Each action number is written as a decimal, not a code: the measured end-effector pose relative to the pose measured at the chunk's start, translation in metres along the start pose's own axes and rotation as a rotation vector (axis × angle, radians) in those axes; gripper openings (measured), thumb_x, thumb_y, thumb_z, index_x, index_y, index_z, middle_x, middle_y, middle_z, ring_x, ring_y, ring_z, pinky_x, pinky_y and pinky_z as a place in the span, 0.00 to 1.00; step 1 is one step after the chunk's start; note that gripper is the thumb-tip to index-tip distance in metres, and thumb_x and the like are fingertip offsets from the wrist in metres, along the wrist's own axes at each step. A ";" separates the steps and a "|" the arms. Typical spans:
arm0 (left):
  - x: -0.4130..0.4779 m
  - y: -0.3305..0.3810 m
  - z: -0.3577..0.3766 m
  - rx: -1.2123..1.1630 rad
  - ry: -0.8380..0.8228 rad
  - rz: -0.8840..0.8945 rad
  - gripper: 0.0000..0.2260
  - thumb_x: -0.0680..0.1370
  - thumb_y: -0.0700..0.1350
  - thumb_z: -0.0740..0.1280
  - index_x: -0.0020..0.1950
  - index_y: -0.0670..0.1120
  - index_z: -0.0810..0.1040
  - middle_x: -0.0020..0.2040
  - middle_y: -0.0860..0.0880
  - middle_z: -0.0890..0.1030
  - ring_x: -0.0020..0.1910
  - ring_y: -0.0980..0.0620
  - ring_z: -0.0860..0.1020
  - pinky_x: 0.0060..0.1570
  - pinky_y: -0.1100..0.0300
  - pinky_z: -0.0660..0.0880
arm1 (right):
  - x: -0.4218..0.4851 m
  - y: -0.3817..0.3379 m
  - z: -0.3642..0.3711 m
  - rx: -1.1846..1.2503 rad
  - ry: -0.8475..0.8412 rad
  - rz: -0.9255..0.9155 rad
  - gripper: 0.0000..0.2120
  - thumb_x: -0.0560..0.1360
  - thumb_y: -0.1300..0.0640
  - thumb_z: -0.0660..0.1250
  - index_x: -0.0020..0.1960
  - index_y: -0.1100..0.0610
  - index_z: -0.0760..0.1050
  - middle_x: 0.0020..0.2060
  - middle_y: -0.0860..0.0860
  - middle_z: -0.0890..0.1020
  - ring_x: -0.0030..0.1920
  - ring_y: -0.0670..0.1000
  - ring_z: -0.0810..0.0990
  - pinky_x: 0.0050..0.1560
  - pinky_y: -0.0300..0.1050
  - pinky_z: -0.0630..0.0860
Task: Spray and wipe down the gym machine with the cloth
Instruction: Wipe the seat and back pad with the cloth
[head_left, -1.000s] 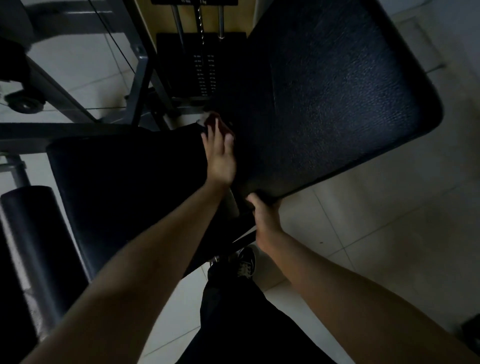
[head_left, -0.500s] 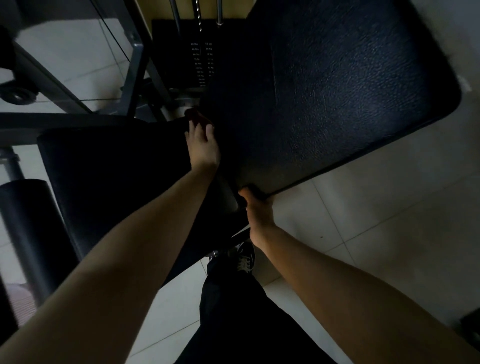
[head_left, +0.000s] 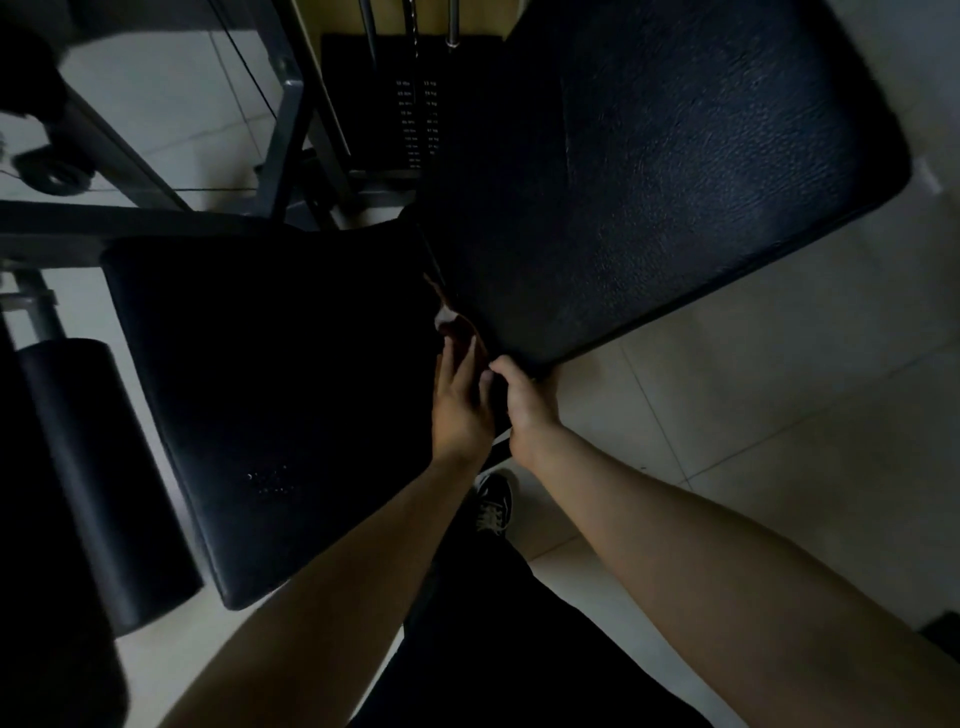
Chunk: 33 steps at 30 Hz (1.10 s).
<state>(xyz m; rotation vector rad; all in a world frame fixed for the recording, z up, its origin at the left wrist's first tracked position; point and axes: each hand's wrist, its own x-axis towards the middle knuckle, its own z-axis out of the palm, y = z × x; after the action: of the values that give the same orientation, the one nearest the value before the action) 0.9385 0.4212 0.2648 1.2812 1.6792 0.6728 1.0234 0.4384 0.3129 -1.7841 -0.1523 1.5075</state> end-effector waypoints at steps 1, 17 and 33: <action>-0.006 -0.001 0.003 -0.008 0.007 0.023 0.21 0.86 0.50 0.57 0.80 0.54 0.64 0.83 0.52 0.53 0.81 0.52 0.52 0.78 0.47 0.59 | 0.000 0.002 -0.002 0.001 -0.003 0.000 0.22 0.74 0.59 0.72 0.65 0.50 0.69 0.52 0.45 0.81 0.46 0.42 0.80 0.40 0.38 0.73; 0.052 0.054 -0.037 -0.443 0.193 -0.106 0.17 0.85 0.50 0.61 0.74 0.52 0.74 0.68 0.57 0.78 0.67 0.60 0.75 0.68 0.61 0.71 | 0.006 0.005 -0.014 -0.061 -0.099 -0.073 0.24 0.73 0.63 0.70 0.63 0.44 0.70 0.52 0.46 0.81 0.58 0.51 0.79 0.53 0.44 0.75; 0.024 0.098 -0.001 -0.054 -0.107 0.180 0.24 0.86 0.57 0.53 0.80 0.62 0.46 0.82 0.58 0.41 0.80 0.56 0.36 0.78 0.52 0.38 | -0.024 -0.051 -0.050 -0.004 -0.033 -0.355 0.28 0.78 0.67 0.65 0.75 0.56 0.62 0.55 0.44 0.79 0.49 0.35 0.80 0.44 0.27 0.74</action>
<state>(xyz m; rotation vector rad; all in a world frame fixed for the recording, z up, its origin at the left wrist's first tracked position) 0.9813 0.4754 0.3386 1.4160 1.4623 0.7377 1.0796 0.4365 0.3627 -1.6332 -0.4641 1.2807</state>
